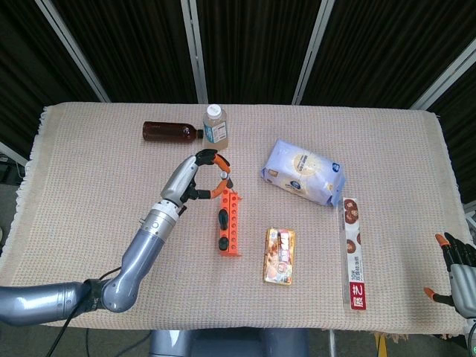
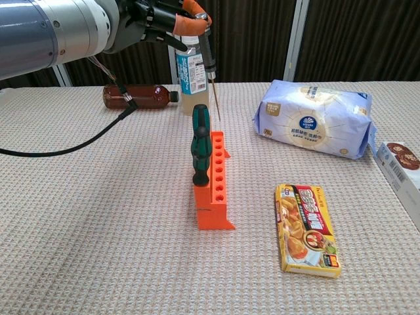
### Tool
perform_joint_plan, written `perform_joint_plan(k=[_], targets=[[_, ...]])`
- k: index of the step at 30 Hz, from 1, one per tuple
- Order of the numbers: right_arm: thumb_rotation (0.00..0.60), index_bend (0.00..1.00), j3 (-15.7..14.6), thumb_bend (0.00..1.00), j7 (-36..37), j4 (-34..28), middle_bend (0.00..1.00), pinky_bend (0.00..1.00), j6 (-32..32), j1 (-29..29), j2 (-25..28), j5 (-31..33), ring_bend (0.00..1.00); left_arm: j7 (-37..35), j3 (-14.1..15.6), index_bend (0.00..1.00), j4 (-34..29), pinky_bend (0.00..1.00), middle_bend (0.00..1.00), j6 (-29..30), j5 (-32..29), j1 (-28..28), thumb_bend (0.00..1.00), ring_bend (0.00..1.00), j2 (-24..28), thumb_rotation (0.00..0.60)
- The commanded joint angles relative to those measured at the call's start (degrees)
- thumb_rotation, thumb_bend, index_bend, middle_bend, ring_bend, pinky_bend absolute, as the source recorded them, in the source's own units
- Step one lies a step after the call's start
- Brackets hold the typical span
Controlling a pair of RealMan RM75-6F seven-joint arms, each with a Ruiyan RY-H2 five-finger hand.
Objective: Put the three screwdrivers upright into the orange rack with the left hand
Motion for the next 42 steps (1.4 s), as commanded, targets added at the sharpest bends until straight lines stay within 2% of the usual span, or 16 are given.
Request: perform_joint_plan(k=[1,9,22,42], targets=[[0.6,0.0,0.0,0.0,0.2,0.2,0.0,0.0,-0.1,0.0,-0.1,0.0,0.0,-0.3,0.1,0.75,-0.4,0.22,0.31,0.2,-0.3,0.1,0.46,0.1,0.6,0.6],[0.6,0.0,0.0,0.0,0.6,0.6,0.0,0.0,-0.4,0.1,-0.3,-0.1,0.0,-2.0,0.7,0.74,-2.3,0.22,0.31,-0.6,-0.3,1.2,0.46,0.09,3.2,0.6],[0.6,0.0,0.1,0.0,0.4,0.5,0.0,0.0,-0.5,0.2,-0.3,-0.1,0.0,-4.3,2.2,0.73,-1.0,0.21,0.3,-2.6,-1.0,1.4,0.46,0.08,4.4,0.6],[0.6,0.0,0.2,0.0,-0.3,0.0,0.0,0.0,-0.9,0.2,-0.1,0.4,0.0,-5.2,5.1,0.73,6.0,0.2,0.3,-2.1,-1.8,-0.3,0.46,0.08,-1.6,0.6]])
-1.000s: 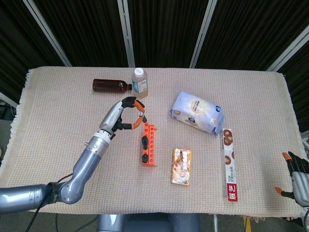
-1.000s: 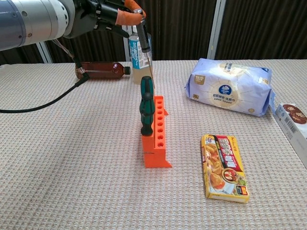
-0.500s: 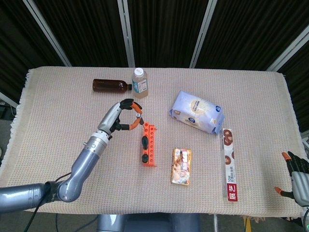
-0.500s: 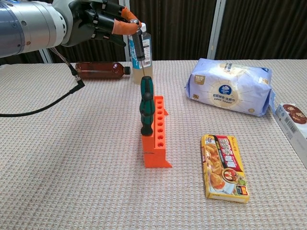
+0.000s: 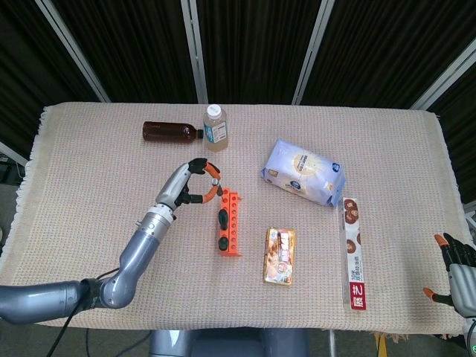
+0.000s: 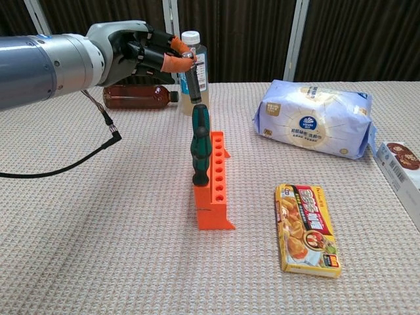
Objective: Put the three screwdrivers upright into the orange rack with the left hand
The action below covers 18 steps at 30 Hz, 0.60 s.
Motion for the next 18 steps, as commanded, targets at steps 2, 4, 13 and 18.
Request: perform_joint_plan(k=[2,4,13,18], targets=[[0.6,0.0,0.0,0.0,-0.1,-0.1,0.0,0.0,0.1,-0.1,0.1,0.1,0.0,-0.7,0.3,0.72,1.7,0.2,0.3,-0.1,0.1,-0.2,0.46,0.08,-1.6,0.6],[0.6,0.0,0.0,0.0,-0.2,-0.2,0.0,0.0,0.1,-0.1,0.2,0.2,0.0,-0.9,0.4,0.72,2.3,0.19,0.3,-0.3,0.1,-0.3,0.46,0.08,-2.3,0.6],[0.6,0.0,0.1,0.0,-0.3,-0.3,0.0,0.0,0.0,-0.2,0.1,0.3,0.0,-0.4,1.0,0.72,4.3,0.1,0.3,-1.0,0.1,-0.8,0.46,0.07,-4.0,0.6],[0.6,0.0,0.1,0.0,-0.2,-0.2,0.0,0.0,0.0,-0.2,0.2,0.4,0.0,0.1,1.1,0.72,4.8,0.09,0.3,-0.9,0.1,-0.9,0.46,0.06,-4.5,0.6]])
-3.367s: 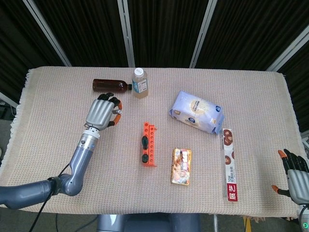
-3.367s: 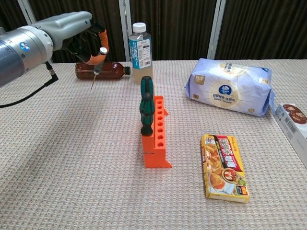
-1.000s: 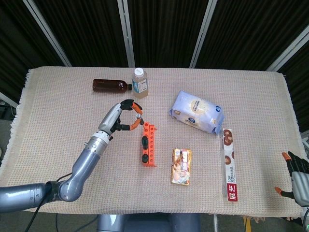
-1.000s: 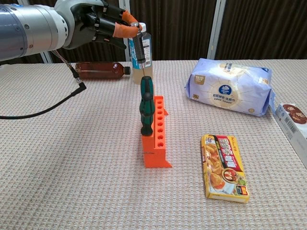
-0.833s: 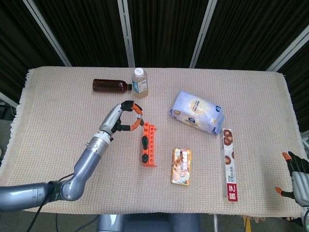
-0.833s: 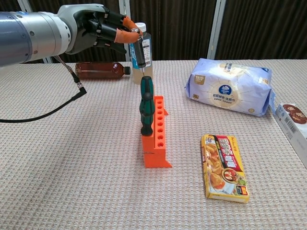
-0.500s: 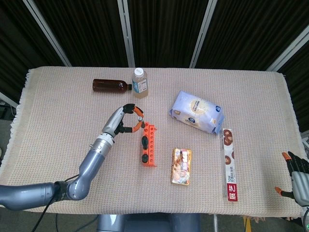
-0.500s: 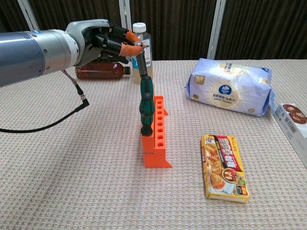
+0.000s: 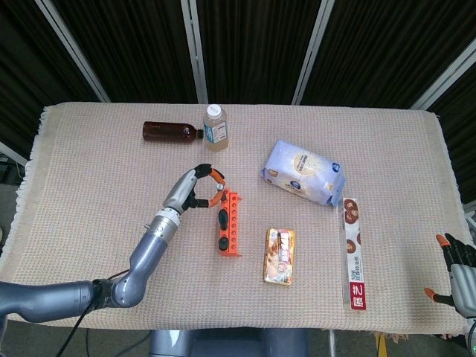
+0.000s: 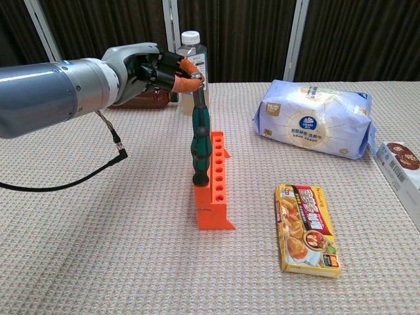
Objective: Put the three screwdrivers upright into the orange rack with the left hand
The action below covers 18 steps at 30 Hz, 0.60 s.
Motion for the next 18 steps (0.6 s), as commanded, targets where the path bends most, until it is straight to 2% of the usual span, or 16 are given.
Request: perform_joint_plan(k=[1,18], targets=[[0.6,0.0,0.0,0.0,0.0,0.0,0.0,0.0,0.0,0.0,0.0,0.1,0.0,0.3,0.0,0.72,0.2,0.09,0.29,0.1,0.1,-0.1,0.46,0.06,-0.2,0.6],[0.6,0.0,0.1,0.0,0.4,0.4,0.0,0.0,-0.4,0.0,-0.1,0.4,0.0,3.2,0.0,0.72,2.1,0.07,0.29,0.6,-0.5,-1.2,0.46,0.06,-2.1,0.6]])
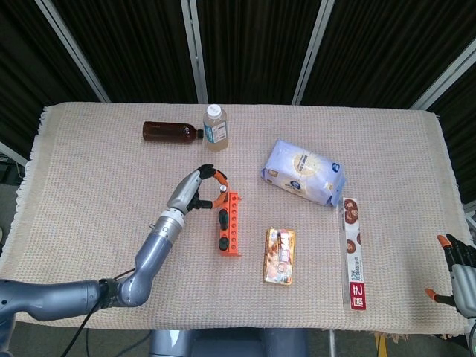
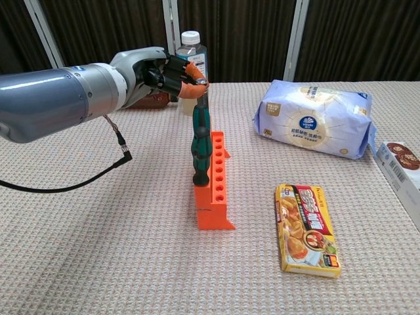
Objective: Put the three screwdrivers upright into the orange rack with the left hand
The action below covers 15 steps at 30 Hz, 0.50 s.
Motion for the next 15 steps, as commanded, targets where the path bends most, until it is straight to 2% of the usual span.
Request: perform_joint_plan(k=[1,15], targets=[[0.6,0.0,0.0,0.0,0.0,0.0,0.0,0.0,0.0,0.0,0.0,0.0,0.0,0.3,0.0,0.72,0.1,0.07,0.29,0.0,0.0,-0.1,0.46,0.06,-0.1,0.6],[0.6,0.0,0.1,0.0,0.0,0.0,0.0,0.0,-0.2,0.0,0.0,0.1,0.0,1.3,0.9,0.72,1.3,0.07,0.28,-0.3,0.2,0.2,0.46,0.05,-1.1,0.6]])
